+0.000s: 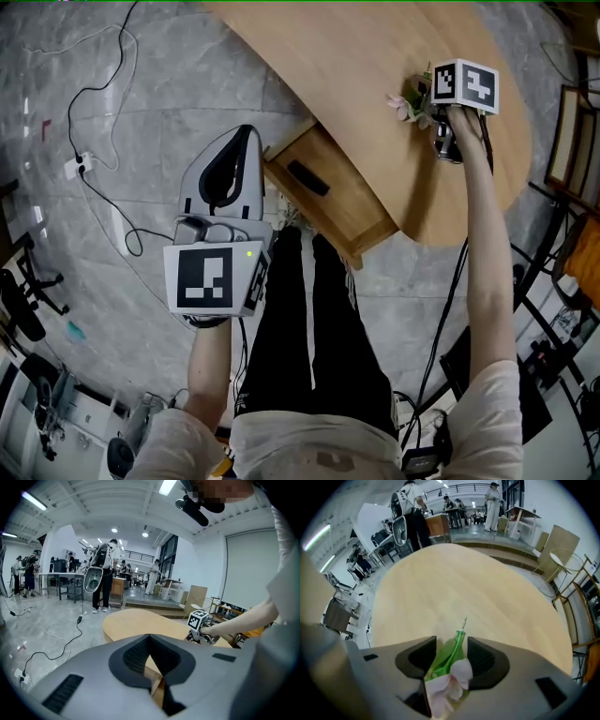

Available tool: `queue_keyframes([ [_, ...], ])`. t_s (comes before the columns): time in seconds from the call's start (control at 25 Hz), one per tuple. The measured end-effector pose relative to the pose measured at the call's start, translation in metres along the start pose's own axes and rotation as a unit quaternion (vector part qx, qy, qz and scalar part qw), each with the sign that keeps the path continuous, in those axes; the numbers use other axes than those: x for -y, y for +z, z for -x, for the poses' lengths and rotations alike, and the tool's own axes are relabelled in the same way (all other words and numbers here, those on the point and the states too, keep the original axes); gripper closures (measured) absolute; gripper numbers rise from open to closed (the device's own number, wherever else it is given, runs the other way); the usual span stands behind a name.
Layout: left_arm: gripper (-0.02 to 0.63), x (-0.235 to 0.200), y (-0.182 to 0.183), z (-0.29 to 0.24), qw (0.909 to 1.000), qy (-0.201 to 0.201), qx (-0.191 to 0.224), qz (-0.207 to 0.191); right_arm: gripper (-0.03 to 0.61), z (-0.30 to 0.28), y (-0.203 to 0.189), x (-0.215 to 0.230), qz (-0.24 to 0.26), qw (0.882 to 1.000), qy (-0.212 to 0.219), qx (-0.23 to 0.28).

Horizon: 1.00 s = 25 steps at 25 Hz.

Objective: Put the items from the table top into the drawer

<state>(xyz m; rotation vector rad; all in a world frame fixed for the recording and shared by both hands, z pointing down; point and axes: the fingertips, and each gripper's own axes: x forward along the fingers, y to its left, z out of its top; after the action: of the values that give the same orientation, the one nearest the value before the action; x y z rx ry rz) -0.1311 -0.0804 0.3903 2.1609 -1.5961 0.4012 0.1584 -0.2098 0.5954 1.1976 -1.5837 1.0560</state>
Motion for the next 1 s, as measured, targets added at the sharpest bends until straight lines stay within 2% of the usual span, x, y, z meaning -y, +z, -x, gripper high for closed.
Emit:
queue_keyframes([
  [0.08,0.606,0.000,0.000,-0.001,1.0000,-0.004,0.000,-0.003,0.367,-0.009,-0.007,0.005,0.003,1.000,-0.009,-0.018],
  [0.2,0.606,0.001,-0.002,-0.002,0.9999,-0.008,-0.005,-0.007,0.401,-0.010,-0.008,0.008,0.012,1.000,-0.021,-0.018],
  [0.4,0.606,0.003,-0.002,-0.002,0.9999,-0.008,-0.004,-0.004,0.415,-0.016,-0.009,0.010,0.009,1.000,-0.015,-0.017],
  [0.44,0.606,0.005,-0.002,-0.002,0.9999,-0.009,-0.004,-0.004,0.446,-0.020,-0.010,0.012,0.003,1.000,-0.010,-0.015],
  [0.48,0.606,0.006,-0.002,-0.002,0.9999,-0.010,-0.004,-0.004,0.529,-0.021,-0.010,0.013,-0.003,1.000,-0.008,-0.010],
  [0.52,0.606,0.007,-0.002,-0.002,0.9999,-0.011,-0.005,-0.004,0.537,-0.020,-0.009,0.013,-0.008,1.000,-0.007,-0.002],
  [0.64,0.606,0.011,-0.001,-0.002,0.9999,-0.015,-0.004,-0.004,0.548,0.008,0.004,-0.001,-0.012,0.999,0.001,0.048],
  [0.72,0.606,0.011,0.001,-0.002,0.9999,-0.016,-0.001,-0.006,0.549,0.044,0.018,-0.023,-0.011,0.994,0.023,0.102],
  [0.88,0.606,0.014,0.002,-0.001,0.9999,-0.011,0.001,0.000,0.549,0.132,0.020,-0.074,-0.039,0.969,0.090,0.225],
  [1.0,0.606,0.020,0.004,-0.002,0.9999,-0.012,0.003,0.002,0.549,0.184,0.000,-0.102,-0.051,0.956,0.099,0.273],
])
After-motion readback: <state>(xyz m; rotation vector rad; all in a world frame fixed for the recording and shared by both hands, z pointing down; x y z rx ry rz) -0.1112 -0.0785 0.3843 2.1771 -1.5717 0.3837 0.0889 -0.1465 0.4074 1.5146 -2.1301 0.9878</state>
